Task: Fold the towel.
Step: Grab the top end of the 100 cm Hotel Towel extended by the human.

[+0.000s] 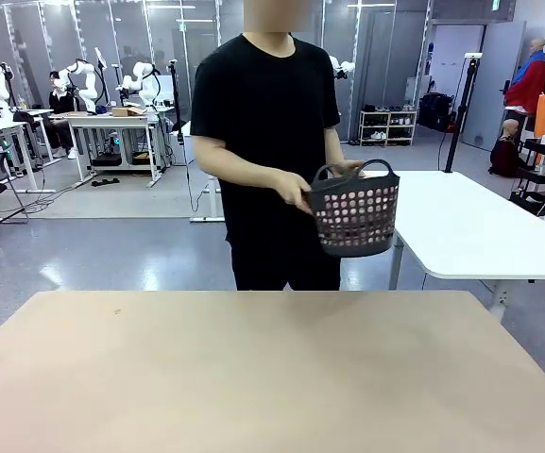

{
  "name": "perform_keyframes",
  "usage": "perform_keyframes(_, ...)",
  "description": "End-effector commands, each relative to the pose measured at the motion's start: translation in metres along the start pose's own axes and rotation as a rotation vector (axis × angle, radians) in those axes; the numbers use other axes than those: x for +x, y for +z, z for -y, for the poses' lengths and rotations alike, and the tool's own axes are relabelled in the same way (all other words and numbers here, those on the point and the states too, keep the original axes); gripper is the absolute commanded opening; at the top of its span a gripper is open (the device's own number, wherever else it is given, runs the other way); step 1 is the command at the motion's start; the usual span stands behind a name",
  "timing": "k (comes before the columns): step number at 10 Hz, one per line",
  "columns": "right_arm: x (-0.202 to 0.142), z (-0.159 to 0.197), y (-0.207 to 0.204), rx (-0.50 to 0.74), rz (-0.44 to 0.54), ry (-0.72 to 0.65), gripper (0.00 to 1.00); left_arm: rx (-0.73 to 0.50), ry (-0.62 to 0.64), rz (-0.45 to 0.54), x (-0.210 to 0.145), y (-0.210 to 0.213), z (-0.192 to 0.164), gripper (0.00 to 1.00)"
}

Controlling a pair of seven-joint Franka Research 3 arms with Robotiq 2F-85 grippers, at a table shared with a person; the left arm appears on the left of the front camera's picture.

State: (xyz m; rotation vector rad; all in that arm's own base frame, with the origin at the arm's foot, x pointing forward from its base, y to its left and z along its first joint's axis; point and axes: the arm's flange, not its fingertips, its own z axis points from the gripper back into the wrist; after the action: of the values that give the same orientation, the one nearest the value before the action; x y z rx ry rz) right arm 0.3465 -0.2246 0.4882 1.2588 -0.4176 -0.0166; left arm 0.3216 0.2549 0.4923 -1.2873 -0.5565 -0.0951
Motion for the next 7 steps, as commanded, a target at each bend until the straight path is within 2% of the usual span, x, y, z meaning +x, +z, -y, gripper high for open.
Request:
perform_keyframes(1, 0.0006, 0.0000, 0.0011, 0.013, 0.002, 0.006, 1.00, -0.011, -0.005, -0.003, -0.0011, 0.0012, -0.0001, 1.00)
perform_keyframes(7, 0.0006, 0.0000, 0.0011, 0.013, 0.002, 0.006, 1.00, -0.011, -0.005, -0.003, -0.0011, 0.0012, -0.0001, 1.00)
